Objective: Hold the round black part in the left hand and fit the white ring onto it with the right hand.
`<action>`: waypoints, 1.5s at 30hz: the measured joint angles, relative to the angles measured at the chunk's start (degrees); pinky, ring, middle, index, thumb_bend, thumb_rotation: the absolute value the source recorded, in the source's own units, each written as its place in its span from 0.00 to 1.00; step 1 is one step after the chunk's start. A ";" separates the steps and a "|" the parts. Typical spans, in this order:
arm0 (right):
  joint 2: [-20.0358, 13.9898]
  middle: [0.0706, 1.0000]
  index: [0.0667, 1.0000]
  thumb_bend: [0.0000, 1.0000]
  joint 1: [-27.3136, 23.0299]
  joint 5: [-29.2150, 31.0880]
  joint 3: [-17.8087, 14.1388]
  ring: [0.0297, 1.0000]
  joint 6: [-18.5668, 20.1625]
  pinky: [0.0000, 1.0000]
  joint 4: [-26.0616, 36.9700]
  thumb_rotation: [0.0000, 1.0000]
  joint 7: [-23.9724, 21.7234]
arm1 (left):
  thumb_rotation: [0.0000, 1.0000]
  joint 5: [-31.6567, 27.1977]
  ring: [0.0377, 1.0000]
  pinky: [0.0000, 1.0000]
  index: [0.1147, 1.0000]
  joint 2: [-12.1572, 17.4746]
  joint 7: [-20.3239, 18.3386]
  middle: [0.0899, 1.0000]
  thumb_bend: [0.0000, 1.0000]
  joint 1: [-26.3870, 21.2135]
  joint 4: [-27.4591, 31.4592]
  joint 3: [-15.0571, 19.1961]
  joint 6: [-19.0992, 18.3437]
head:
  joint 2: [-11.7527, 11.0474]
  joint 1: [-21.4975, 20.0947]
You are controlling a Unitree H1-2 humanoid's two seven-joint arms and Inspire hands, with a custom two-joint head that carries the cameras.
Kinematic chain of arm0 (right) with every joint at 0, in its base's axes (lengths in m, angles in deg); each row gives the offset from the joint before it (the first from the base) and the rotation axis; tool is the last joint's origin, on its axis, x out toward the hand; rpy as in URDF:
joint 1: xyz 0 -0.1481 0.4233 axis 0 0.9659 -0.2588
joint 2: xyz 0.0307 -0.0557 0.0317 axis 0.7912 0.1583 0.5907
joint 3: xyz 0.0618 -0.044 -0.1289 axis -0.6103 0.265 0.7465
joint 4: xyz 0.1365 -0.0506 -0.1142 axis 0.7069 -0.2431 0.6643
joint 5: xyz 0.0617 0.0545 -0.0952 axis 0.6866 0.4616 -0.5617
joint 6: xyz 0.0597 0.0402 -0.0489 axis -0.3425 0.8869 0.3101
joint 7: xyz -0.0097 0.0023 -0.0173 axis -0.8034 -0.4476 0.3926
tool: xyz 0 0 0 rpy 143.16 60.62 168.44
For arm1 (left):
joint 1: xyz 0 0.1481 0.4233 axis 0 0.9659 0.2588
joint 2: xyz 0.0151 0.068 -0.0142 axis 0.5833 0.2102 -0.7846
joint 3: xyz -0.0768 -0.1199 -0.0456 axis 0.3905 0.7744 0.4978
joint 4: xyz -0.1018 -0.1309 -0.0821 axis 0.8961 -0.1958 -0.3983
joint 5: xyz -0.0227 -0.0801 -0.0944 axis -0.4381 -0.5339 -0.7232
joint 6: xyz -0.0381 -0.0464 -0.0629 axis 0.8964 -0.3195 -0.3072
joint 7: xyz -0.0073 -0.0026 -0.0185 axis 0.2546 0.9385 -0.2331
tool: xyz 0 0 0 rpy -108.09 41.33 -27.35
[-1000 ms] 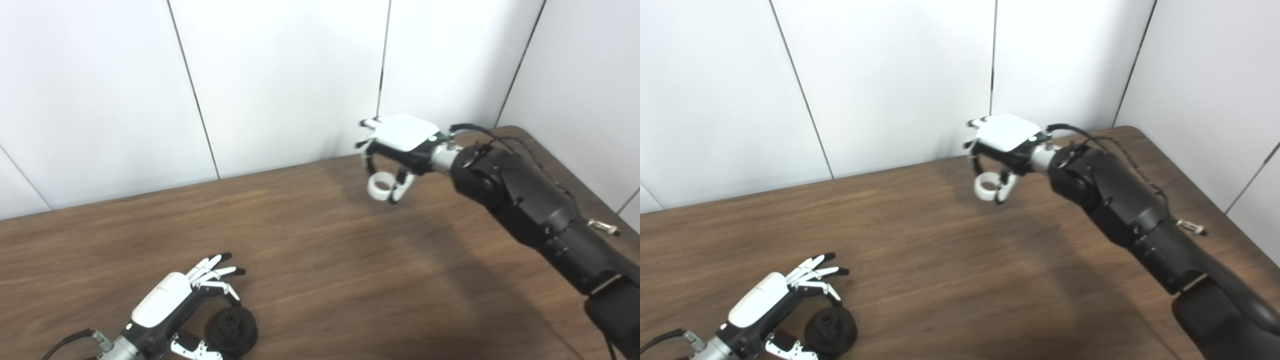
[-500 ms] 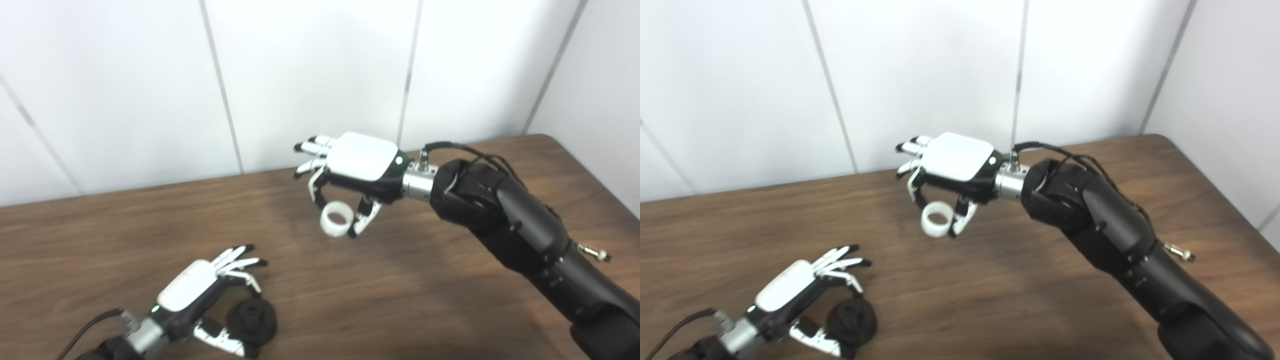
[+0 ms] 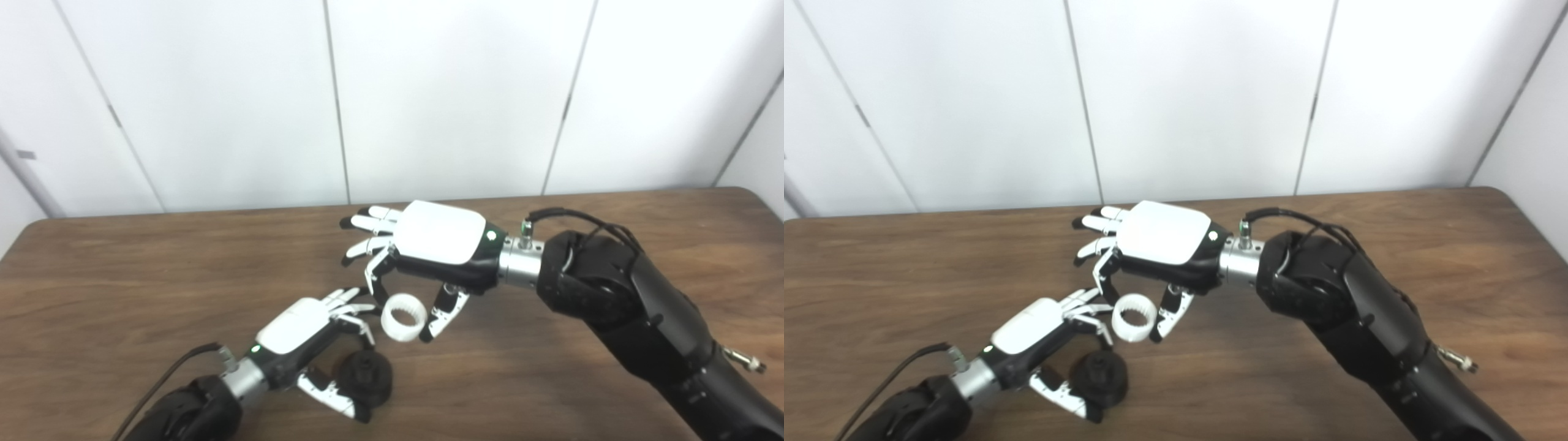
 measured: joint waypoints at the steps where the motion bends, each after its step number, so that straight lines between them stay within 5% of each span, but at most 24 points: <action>1: 0.26 0.84 0.44 0.53 0.03 0.17 0.18 1.00 -0.02 1.00 0.00 0.14 -0.31 | 0.06 0.45 1.00 1.00 0.41 -0.34 -0.43 0.87 0.52 0.00 0.30 0.07 -0.38 | 0.09 0.26; 18: 1.11 0.84 0.44 0.53 0.64 3.00 1.42 1.00 -0.69 1.00 -0.06 0.14 -3.70 | 0.06 3.65 1.00 1.00 0.41 -2.58 -5.78 0.88 0.52 0.18 5.14 0.34 -3.84 | 2.72 2.29; 45: 1.72 0.85 0.44 0.53 3.94 3.79 1.27 1.00 -2.04 1.00 -4.44 0.14 -2.90 | 0.06 3.01 1.00 1.00 0.41 -2.97 -10.68 0.89 0.52 1.48 8.42 1.97 -5.26 | 4.66 2.90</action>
